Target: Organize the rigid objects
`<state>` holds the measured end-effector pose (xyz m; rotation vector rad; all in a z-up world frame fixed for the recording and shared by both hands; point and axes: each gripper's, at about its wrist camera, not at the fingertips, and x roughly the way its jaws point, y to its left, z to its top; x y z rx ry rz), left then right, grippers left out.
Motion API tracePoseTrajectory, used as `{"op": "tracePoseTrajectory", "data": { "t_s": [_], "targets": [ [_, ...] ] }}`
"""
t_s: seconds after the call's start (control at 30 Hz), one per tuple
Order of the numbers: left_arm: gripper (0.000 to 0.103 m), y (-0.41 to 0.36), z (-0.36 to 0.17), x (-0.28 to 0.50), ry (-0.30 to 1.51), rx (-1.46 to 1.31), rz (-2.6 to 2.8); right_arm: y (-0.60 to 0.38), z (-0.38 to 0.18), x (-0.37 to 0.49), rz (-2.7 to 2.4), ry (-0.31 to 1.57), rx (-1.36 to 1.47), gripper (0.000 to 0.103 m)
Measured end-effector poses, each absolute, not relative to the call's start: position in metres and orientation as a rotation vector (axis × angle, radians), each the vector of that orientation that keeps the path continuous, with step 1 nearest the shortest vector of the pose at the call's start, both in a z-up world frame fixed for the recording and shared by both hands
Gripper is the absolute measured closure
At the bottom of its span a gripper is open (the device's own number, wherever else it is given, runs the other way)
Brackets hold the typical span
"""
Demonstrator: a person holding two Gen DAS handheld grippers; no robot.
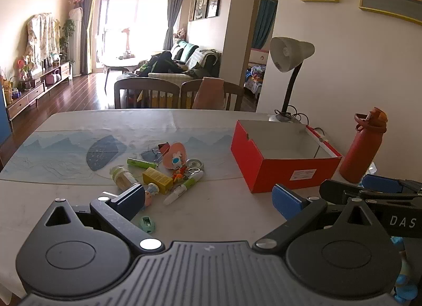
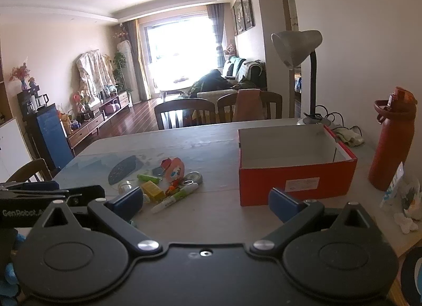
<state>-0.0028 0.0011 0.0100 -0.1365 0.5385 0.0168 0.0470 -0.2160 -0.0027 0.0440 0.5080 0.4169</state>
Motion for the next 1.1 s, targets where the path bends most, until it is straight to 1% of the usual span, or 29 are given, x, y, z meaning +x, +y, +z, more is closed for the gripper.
{"op": "tracePoseTrajectory", "data": {
  "t_s": [0.33,0.5,0.87,1.03,1.1],
  "targets": [
    [0.0,0.025,-0.001,0.014,0.567,-0.148,0.008,-0.181,-0.006,0.057,0.446,0.516,0.0,0.002],
    [0.0,0.054,-0.009,0.03,0.579,-0.174,-0.003,-0.155,-0.01,0.071,0.499,0.526,-0.038,0.002],
    [0.0,0.13,-0.07,0.076,0.673,-0.11,0.074,-0.08,-0.062,0.099,0.63,0.646,-0.183,0.003],
    [0.001,0.156,-0.101,0.101,0.748,-0.124,0.064,-0.047,-0.094,0.118,0.653,0.744,-0.236,0.008],
    [0.001,0.165,-0.112,0.112,0.781,-0.134,0.059,-0.035,-0.107,0.123,0.664,0.776,-0.255,0.013]
  ]
}}
